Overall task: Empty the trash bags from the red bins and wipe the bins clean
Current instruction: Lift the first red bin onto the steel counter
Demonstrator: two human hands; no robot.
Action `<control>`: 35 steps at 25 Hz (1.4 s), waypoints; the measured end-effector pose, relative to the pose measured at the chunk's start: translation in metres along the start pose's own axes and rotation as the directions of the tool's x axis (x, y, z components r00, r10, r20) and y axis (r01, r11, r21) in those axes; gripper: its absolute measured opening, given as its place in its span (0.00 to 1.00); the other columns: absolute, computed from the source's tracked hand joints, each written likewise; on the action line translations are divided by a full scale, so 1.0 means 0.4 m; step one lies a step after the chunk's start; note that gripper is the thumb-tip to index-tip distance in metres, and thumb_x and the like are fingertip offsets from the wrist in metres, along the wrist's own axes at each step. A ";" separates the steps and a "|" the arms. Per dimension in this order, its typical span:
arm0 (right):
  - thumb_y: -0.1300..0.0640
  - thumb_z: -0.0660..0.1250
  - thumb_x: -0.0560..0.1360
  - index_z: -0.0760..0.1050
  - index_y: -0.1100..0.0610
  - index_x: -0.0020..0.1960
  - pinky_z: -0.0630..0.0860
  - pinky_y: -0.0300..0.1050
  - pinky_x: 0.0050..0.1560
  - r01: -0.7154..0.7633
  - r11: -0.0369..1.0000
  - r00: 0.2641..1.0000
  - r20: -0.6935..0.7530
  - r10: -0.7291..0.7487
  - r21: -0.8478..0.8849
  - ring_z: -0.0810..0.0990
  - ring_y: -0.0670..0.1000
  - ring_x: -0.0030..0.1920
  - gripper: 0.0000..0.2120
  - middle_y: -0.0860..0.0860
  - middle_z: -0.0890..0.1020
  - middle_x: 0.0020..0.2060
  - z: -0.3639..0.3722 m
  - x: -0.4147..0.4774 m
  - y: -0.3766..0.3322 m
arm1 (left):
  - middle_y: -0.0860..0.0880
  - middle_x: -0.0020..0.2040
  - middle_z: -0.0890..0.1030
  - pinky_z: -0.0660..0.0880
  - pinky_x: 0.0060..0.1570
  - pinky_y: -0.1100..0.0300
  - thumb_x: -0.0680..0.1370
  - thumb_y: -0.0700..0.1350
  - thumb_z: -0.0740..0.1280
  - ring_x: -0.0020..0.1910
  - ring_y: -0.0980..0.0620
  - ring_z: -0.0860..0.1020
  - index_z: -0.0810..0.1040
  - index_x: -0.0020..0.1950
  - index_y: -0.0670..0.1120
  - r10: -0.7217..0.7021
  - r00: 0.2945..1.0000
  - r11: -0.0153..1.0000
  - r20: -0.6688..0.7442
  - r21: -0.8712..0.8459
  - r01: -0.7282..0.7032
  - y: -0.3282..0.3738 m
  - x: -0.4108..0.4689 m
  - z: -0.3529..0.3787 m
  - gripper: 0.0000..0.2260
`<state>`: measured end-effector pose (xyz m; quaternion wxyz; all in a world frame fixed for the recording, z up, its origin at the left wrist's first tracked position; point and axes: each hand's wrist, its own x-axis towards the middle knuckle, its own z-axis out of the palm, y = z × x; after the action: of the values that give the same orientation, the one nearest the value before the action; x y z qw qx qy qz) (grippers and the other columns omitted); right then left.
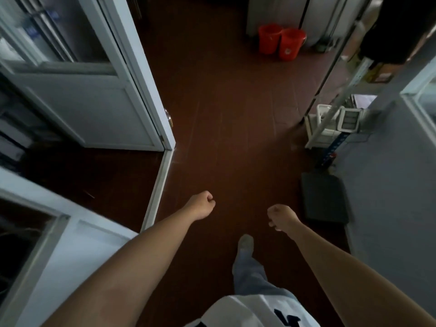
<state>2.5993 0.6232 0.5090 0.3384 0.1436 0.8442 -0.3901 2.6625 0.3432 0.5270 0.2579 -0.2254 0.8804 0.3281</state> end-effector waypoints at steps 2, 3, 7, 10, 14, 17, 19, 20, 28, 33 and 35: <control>0.60 0.60 0.83 0.73 0.55 0.68 0.74 0.49 0.63 0.023 0.948 0.998 0.068 -0.001 -0.318 0.77 0.54 0.63 0.14 0.57 0.77 0.66 -0.053 0.118 -0.119 | 0.48 0.64 0.77 0.74 0.55 0.56 0.82 0.54 0.61 0.59 0.48 0.77 0.73 0.69 0.50 -0.029 0.999 1.000 -0.025 -0.009 0.029 0.059 0.129 -0.086 0.17; 0.60 0.59 0.84 0.71 0.57 0.70 0.73 0.47 0.62 0.051 0.893 0.995 0.097 -0.008 -0.448 0.75 0.55 0.66 0.15 0.57 0.75 0.68 -0.087 0.177 -0.188 | 0.48 0.64 0.77 0.74 0.56 0.56 0.82 0.53 0.61 0.59 0.48 0.77 0.74 0.69 0.50 -0.050 0.998 0.999 -0.032 -0.007 0.049 0.098 0.192 -0.138 0.17; 0.60 0.62 0.80 0.78 0.62 0.61 0.81 0.54 0.53 0.009 0.998 1.000 -0.004 -0.009 -0.058 0.80 0.54 0.43 0.12 0.56 0.82 0.47 -0.221 0.422 -0.450 | 0.48 0.62 0.79 0.74 0.55 0.55 0.82 0.53 0.61 0.55 0.49 0.77 0.76 0.65 0.50 -0.045 0.998 0.999 -0.049 0.011 0.045 0.230 0.429 -0.316 0.13; 0.60 0.62 0.80 0.76 0.57 0.53 0.81 0.56 0.54 0.070 0.994 0.995 0.075 -0.064 -0.085 0.80 0.55 0.43 0.05 0.56 0.80 0.44 -0.272 0.542 -0.635 | 0.48 0.62 0.78 0.73 0.52 0.56 0.83 0.53 0.61 0.55 0.49 0.76 0.75 0.66 0.50 -0.044 0.998 0.999 -0.041 -0.025 0.043 0.303 0.588 -0.429 0.15; 0.60 0.62 0.81 0.74 0.56 0.51 0.81 0.54 0.50 0.097 0.983 0.993 0.079 -0.085 -0.155 0.79 0.54 0.40 0.03 0.56 0.80 0.42 -0.316 0.761 -0.842 | 0.48 0.64 0.78 0.70 0.51 0.58 0.82 0.53 0.61 0.56 0.49 0.76 0.75 0.67 0.50 -0.069 0.996 0.997 -0.050 -0.020 0.068 0.369 0.836 -0.566 0.16; 0.60 0.62 0.81 0.74 0.55 0.51 0.81 0.54 0.50 0.094 0.985 0.995 0.045 -0.089 -0.145 0.79 0.55 0.41 0.03 0.56 0.80 0.44 -0.350 0.978 -1.008 | 0.47 0.65 0.77 0.72 0.54 0.57 0.82 0.52 0.61 0.60 0.46 0.76 0.75 0.68 0.50 -0.046 0.998 0.999 -0.033 -0.005 0.046 0.431 1.099 -0.699 0.16; 0.60 0.61 0.81 0.74 0.55 0.50 0.80 0.52 0.44 0.047 0.988 0.999 0.002 -0.047 -0.148 0.80 0.55 0.41 0.04 0.57 0.80 0.44 -0.377 1.091 -1.122 | 0.47 0.65 0.76 0.73 0.57 0.55 0.82 0.52 0.61 0.61 0.46 0.76 0.74 0.67 0.50 -0.039 0.999 0.999 -0.009 0.009 0.039 0.484 1.243 -0.813 0.15; 0.60 0.61 0.81 0.75 0.56 0.48 0.77 0.49 0.39 0.041 0.984 0.999 -0.021 -0.046 -0.173 0.80 0.56 0.41 0.05 0.56 0.81 0.44 -0.394 1.152 -1.190 | 0.47 0.65 0.76 0.74 0.58 0.55 0.82 0.52 0.61 0.60 0.46 0.76 0.74 0.67 0.50 -0.021 1.000 1.000 0.007 0.016 0.021 0.518 1.329 -0.874 0.15; 0.57 0.60 0.82 0.77 0.57 0.51 0.72 0.44 0.33 0.040 0.986 0.997 -0.059 -0.050 -0.163 0.83 0.57 0.42 0.08 0.57 0.83 0.41 -0.571 1.600 -1.620 | 0.49 0.61 0.78 0.75 0.47 0.57 0.82 0.52 0.61 0.51 0.51 0.79 0.74 0.68 0.51 0.076 0.995 0.994 0.063 0.077 -0.081 0.827 1.887 -1.209 0.15; 0.57 0.61 0.81 0.79 0.59 0.54 0.73 0.40 0.31 0.052 0.976 0.994 -0.082 -0.071 -0.210 0.79 0.50 0.34 0.10 0.52 0.82 0.37 -0.751 1.994 -1.837 | 0.49 0.63 0.77 0.75 0.56 0.55 0.82 0.51 0.61 0.57 0.49 0.77 0.75 0.67 0.50 0.047 0.999 0.996 -0.003 0.073 -0.047 1.035 2.295 -1.355 0.14; 0.57 0.63 0.81 0.78 0.60 0.60 0.78 0.43 0.35 0.031 0.981 0.997 -0.061 -0.044 -0.190 0.80 0.52 0.37 0.12 0.53 0.81 0.41 -0.836 2.114 -1.946 | 0.49 0.62 0.78 0.74 0.55 0.56 0.81 0.50 0.61 0.56 0.49 0.77 0.75 0.65 0.51 0.004 0.999 0.999 -0.032 0.049 -0.002 1.123 2.411 -1.425 0.13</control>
<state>1.4343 0.3484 0.5241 0.3157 0.1074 0.8904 -0.3097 1.4956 0.0351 0.5254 0.2485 -0.2229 0.8925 0.3032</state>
